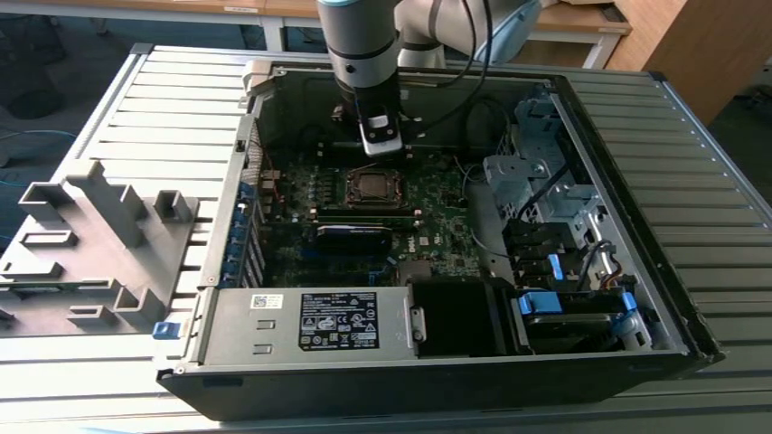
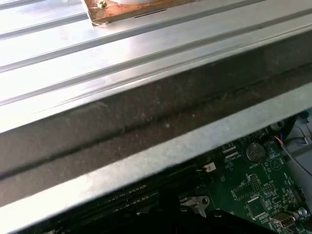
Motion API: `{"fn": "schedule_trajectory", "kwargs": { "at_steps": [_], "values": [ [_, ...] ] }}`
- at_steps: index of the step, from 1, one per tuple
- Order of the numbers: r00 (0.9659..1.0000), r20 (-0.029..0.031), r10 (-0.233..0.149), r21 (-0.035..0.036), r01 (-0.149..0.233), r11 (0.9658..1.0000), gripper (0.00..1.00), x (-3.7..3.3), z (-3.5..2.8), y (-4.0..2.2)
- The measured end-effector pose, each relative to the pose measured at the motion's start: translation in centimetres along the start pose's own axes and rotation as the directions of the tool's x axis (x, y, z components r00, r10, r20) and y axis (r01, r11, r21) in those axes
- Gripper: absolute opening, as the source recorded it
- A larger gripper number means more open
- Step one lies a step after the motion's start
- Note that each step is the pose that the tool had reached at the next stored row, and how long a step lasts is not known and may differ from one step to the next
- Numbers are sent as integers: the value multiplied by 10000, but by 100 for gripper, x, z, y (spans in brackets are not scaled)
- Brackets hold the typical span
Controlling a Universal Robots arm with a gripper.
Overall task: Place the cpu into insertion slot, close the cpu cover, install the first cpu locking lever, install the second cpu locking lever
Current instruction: 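Install the first cpu locking lever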
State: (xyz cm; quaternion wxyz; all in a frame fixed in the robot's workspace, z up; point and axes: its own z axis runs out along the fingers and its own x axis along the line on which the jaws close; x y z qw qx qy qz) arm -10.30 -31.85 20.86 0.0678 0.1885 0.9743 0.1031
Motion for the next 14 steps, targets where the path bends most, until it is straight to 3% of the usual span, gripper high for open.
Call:
{"fn": "schedule_trajectory", "kwargs": {
  "at_steps": [8,14],
  "values": [
    [10000,73,46,-19,-45,10000,11,24,70,-23],
    [9999,103,31,-35,-30,10000,11,34,81,-29]
  ]
}}
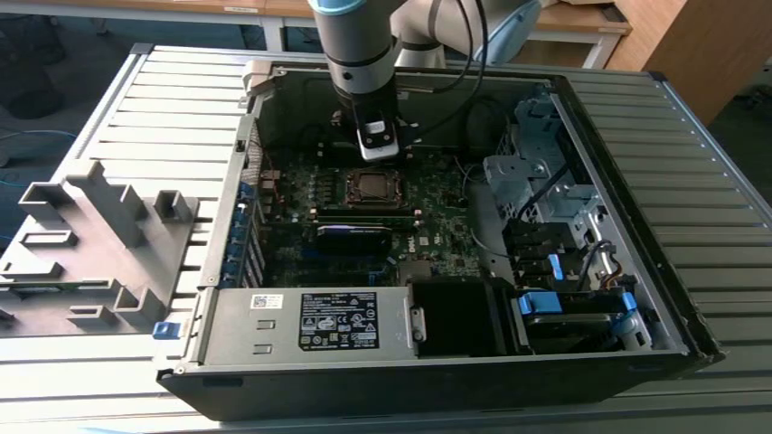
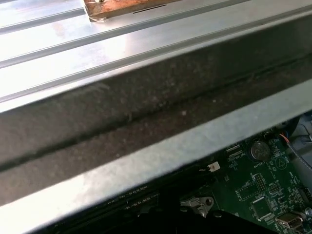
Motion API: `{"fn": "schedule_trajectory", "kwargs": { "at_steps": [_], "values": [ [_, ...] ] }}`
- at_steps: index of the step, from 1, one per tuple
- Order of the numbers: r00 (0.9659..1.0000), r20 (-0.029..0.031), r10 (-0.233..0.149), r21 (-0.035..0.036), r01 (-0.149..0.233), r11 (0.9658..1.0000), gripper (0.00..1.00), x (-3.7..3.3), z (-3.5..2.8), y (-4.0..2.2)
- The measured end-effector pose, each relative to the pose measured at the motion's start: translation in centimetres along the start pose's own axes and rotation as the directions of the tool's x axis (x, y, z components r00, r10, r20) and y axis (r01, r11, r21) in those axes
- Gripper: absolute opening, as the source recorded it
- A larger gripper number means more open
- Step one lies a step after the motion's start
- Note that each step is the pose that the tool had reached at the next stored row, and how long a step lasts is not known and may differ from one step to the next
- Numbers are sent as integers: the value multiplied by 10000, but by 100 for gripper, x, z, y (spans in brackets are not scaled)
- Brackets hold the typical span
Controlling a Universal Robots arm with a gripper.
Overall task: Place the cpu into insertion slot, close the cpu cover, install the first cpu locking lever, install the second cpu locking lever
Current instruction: 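Install the first cpu locking lever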
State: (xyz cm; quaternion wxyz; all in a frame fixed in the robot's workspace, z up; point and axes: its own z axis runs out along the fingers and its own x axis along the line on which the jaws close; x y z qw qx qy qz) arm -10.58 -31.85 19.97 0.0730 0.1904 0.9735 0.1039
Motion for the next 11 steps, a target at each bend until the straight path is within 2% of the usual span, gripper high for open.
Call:
{"fn": "schedule_trajectory", "kwargs": {
  "at_steps": [4,11],
  "values": [
    [10000,8,-46,-9,46,10000,11,1,9,-3],
    [9996,-31,-267,-1,267,9996,11,-8,22,-32]
  ]
}}
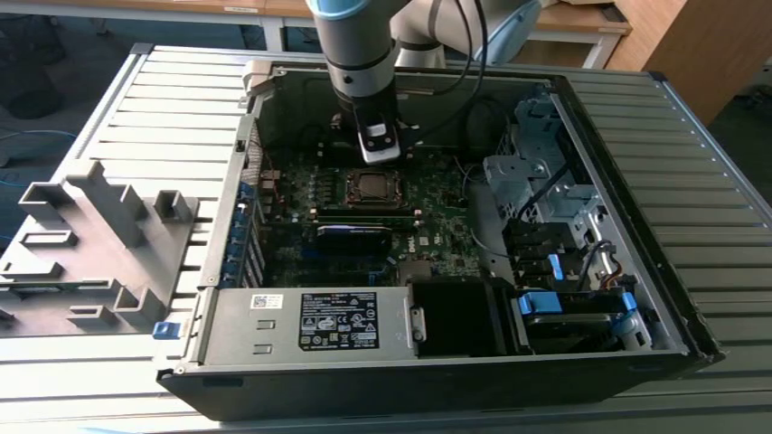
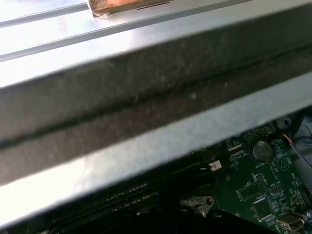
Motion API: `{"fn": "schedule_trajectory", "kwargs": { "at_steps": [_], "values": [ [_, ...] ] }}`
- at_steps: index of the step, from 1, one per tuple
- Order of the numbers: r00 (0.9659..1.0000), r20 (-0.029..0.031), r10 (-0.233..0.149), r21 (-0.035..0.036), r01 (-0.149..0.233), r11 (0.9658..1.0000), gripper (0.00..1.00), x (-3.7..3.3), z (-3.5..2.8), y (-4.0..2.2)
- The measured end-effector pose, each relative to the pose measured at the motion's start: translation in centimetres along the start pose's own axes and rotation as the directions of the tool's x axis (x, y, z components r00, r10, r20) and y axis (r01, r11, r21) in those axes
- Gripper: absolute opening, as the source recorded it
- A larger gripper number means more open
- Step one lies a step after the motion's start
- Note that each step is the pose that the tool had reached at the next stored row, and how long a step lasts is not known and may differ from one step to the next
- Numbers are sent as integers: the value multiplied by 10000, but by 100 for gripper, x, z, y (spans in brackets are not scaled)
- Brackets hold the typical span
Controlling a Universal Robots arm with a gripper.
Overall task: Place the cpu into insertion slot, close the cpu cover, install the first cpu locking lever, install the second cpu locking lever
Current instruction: 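Install the first cpu locking lever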
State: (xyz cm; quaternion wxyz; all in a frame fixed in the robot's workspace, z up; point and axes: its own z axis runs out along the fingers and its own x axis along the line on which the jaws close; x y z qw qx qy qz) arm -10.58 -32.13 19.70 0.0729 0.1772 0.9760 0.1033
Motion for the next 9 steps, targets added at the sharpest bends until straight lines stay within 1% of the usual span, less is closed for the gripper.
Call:
{"fn": "schedule_trajectory", "kwargs": {
  "at_steps": [9],
  "values": [
    [9995,-59,-321,13,321,9995,11,-9,28,-44]
  ]
}}
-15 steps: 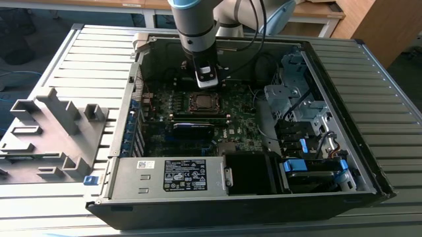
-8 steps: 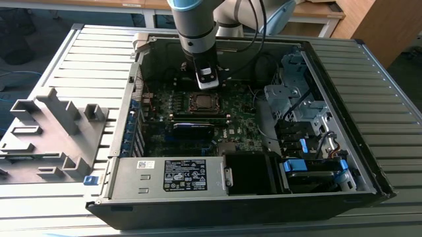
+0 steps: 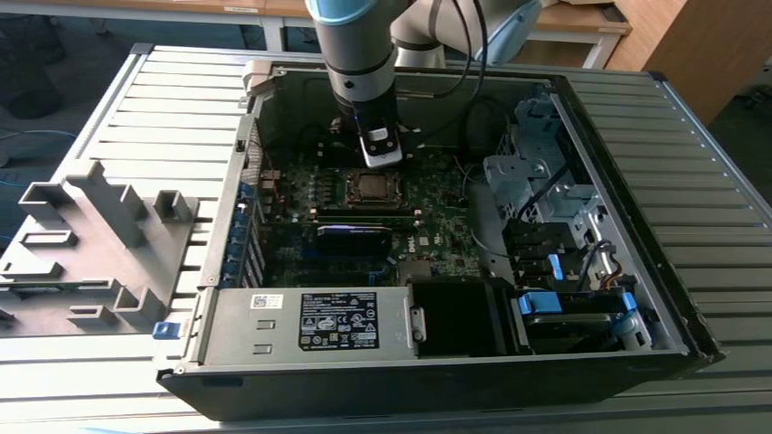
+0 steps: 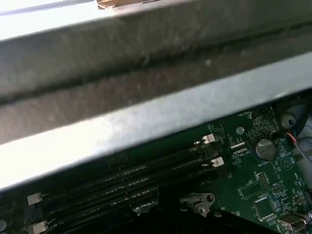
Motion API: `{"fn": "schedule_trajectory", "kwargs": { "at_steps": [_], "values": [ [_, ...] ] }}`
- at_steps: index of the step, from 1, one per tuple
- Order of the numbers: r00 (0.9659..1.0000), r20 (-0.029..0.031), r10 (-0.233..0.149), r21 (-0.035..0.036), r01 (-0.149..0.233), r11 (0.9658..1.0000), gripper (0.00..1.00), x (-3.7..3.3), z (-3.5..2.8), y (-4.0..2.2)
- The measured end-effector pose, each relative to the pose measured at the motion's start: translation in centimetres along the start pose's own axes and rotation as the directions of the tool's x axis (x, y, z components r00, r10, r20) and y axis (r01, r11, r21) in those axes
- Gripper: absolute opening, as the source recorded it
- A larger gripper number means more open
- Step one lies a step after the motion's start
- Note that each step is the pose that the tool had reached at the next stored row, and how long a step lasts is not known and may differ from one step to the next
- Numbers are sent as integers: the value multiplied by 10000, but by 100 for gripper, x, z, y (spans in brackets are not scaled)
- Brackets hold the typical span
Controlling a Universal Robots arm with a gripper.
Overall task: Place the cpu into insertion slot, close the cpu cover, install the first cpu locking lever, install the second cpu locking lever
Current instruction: 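Install the first cpu locking lever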
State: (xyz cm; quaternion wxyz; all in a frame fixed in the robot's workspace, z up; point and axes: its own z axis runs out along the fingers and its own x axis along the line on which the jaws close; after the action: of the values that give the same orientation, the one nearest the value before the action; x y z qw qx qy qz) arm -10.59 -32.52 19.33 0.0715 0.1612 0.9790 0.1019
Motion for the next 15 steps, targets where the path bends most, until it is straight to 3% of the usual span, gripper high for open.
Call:
{"fn": "schedule_trajectory", "kwargs": {
  "at_steps": [5,8,15],
  "values": [
    [9999,-29,-105,-33,105,9999,11,0,17,-5],
    [9999,-57,-93,-114,93,9999,11,-1,13,-3],
    [9999,-75,-87,-130,86,9999,11,-15,-120,27]
  ]
}}
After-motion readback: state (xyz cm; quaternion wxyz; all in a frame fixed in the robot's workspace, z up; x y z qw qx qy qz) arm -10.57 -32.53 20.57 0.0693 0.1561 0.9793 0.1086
